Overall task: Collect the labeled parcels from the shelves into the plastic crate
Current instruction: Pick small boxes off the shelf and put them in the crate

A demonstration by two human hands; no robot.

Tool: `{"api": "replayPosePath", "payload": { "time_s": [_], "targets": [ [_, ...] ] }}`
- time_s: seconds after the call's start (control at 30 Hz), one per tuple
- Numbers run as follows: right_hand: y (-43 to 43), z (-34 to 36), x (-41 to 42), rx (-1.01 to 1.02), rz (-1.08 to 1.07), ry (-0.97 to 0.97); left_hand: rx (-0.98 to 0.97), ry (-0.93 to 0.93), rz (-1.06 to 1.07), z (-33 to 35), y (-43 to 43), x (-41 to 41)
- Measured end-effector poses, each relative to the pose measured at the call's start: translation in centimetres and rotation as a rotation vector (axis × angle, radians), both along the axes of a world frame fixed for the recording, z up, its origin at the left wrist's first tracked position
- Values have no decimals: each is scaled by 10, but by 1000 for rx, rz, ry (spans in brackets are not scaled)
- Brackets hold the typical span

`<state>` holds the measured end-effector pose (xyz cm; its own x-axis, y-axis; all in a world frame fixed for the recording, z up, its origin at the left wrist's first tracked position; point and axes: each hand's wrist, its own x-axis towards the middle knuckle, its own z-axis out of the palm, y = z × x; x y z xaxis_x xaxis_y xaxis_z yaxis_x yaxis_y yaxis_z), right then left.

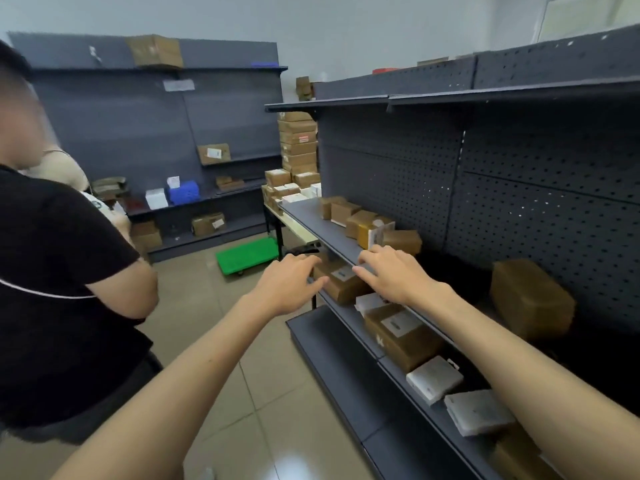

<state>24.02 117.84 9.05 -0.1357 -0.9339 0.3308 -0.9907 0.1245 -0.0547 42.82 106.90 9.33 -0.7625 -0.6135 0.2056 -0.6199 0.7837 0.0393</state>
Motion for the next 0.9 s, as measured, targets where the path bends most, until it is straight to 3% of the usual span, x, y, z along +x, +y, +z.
{"api": "replayPosePath", "payload": {
  "time_s": [0.43, 0.9],
  "targets": [
    [-244, -27, 1, 58, 80, 11, 60, -16, 64, -24, -232, 20],
    [-469, -21, 11, 81, -139, 22, 69, -9, -141, -20, -490, 2]
  ]
}}
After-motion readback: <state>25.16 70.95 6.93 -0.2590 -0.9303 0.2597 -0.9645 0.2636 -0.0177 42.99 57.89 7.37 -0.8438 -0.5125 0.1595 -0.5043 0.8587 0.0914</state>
